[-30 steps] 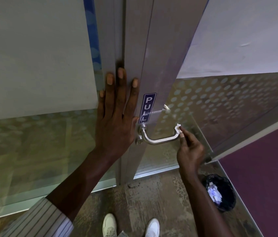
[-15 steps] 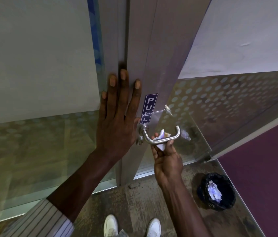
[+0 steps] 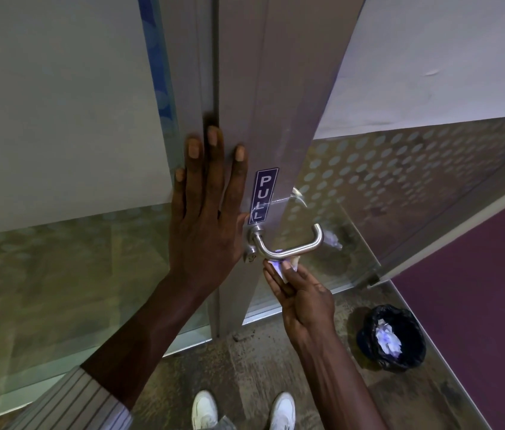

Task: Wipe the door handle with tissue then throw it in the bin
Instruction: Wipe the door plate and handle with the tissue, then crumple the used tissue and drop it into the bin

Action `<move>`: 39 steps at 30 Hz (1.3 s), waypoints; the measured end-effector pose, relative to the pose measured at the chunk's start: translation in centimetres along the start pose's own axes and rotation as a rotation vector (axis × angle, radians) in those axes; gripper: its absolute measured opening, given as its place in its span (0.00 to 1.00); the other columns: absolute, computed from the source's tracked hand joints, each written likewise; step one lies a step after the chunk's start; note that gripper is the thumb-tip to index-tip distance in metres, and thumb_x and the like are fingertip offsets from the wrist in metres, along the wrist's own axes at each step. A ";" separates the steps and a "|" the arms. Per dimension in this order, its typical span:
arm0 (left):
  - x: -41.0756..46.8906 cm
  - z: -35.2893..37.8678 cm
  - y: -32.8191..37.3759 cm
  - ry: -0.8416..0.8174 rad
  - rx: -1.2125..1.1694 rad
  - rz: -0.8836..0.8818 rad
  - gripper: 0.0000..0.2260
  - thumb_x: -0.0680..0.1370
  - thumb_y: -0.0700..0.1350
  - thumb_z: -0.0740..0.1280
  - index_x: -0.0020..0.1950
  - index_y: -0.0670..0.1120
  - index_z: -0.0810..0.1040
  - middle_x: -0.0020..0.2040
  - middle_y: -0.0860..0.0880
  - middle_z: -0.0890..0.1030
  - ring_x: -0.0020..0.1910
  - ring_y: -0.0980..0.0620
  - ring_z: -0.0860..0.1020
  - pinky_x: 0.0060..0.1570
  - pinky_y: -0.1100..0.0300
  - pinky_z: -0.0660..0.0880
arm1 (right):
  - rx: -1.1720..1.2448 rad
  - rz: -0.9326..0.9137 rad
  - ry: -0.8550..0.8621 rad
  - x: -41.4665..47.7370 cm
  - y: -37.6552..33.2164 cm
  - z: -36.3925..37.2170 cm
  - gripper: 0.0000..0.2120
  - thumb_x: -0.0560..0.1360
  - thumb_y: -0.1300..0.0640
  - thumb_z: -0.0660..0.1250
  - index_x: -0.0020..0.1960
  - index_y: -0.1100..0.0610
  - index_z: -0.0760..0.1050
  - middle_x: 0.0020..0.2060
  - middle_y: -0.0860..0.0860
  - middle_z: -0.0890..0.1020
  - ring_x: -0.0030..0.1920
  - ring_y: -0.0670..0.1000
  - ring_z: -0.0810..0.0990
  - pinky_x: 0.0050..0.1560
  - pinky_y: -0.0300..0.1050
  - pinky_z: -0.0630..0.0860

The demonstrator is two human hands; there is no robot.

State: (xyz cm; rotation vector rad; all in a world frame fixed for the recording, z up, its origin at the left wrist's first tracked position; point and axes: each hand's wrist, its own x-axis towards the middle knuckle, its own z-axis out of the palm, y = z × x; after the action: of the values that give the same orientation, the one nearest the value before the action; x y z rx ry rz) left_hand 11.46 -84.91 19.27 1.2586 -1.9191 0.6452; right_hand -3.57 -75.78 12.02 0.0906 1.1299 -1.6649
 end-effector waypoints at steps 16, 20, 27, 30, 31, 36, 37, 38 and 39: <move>-5.4 -1.2 2.3 -0.207 -0.256 -0.084 0.45 0.81 0.53 0.73 0.90 0.39 0.54 0.90 0.40 0.40 0.91 0.38 0.39 0.90 0.42 0.43 | -0.222 -0.174 0.012 -3.2 -0.1 -6.0 0.08 0.77 0.69 0.74 0.53 0.62 0.89 0.53 0.62 0.90 0.50 0.61 0.91 0.56 0.52 0.89; -7.6 -1.8 4.5 -0.334 -0.392 -0.024 0.44 0.78 0.54 0.73 0.89 0.39 0.59 0.91 0.35 0.47 0.91 0.37 0.41 0.91 0.43 0.42 | -0.255 -0.239 0.073 -4.3 0.1 -8.2 0.10 0.77 0.70 0.73 0.52 0.59 0.89 0.50 0.58 0.91 0.48 0.53 0.90 0.52 0.46 0.88; -12.0 -1.4 9.4 -0.553 -0.701 0.137 0.18 0.78 0.45 0.77 0.67 0.40 0.84 0.86 0.38 0.68 0.90 0.35 0.57 0.85 0.32 0.61 | -0.342 -0.314 0.155 -5.6 -0.8 -12.0 0.09 0.77 0.67 0.75 0.54 0.57 0.89 0.50 0.55 0.91 0.49 0.49 0.89 0.50 0.42 0.85; -13.1 -1.7 12.2 -0.742 -0.884 0.019 0.12 0.79 0.45 0.77 0.61 0.45 0.87 0.74 0.46 0.82 0.84 0.40 0.71 0.81 0.34 0.70 | -0.384 -0.341 0.182 -6.1 -1.8 -13.9 0.09 0.77 0.67 0.75 0.52 0.56 0.90 0.49 0.55 0.91 0.49 0.50 0.89 0.53 0.46 0.84; -13.3 -2.0 13.2 -0.820 -0.944 -0.059 0.11 0.80 0.49 0.76 0.60 0.47 0.87 0.70 0.50 0.85 0.80 0.44 0.76 0.78 0.38 0.73 | -0.387 -0.350 0.187 -6.3 -2.1 -14.6 0.09 0.77 0.66 0.75 0.51 0.55 0.90 0.49 0.56 0.91 0.49 0.50 0.88 0.52 0.46 0.84; -14.1 -3.0 18.5 -1.206 -1.195 -0.423 0.06 0.80 0.54 0.78 0.52 0.53 0.87 0.49 0.59 0.90 0.52 0.59 0.87 0.57 0.55 0.83 | -0.369 -0.398 0.247 -7.3 -4.2 -18.6 0.11 0.75 0.69 0.76 0.51 0.55 0.89 0.47 0.58 0.90 0.46 0.52 0.87 0.47 0.45 0.85; -14.2 -3.0 19.6 -1.250 -1.240 -0.504 0.04 0.80 0.51 0.79 0.50 0.51 0.88 0.47 0.56 0.91 0.49 0.57 0.88 0.54 0.56 0.84 | -0.366 -0.404 0.265 -7.4 -4.6 -19.4 0.12 0.75 0.70 0.76 0.51 0.55 0.89 0.47 0.59 0.90 0.45 0.53 0.86 0.45 0.45 0.85; -14.4 -3.0 20.6 -1.290 -1.277 -0.582 0.03 0.80 0.47 0.79 0.50 0.50 0.88 0.46 0.53 0.91 0.47 0.54 0.89 0.51 0.56 0.84 | -0.369 -0.413 0.278 -7.5 -5.1 -20.2 0.11 0.75 0.70 0.76 0.51 0.56 0.88 0.46 0.59 0.90 0.45 0.53 0.86 0.44 0.45 0.85; -14.5 -3.0 21.5 -1.330 -1.300 -0.641 0.01 0.80 0.44 0.79 0.50 0.48 0.88 0.45 0.50 0.91 0.47 0.51 0.90 0.48 0.56 0.85 | -0.377 -0.422 0.286 -7.6 -5.5 -21.1 0.11 0.75 0.71 0.76 0.50 0.56 0.88 0.46 0.59 0.90 0.45 0.53 0.86 0.44 0.46 0.85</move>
State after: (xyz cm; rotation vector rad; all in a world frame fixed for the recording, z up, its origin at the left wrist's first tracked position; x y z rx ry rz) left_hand -3.88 -66.33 9.19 1.2045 -1.8323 -1.8936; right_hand -14.24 -55.69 8.17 -0.1662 1.7573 -1.8064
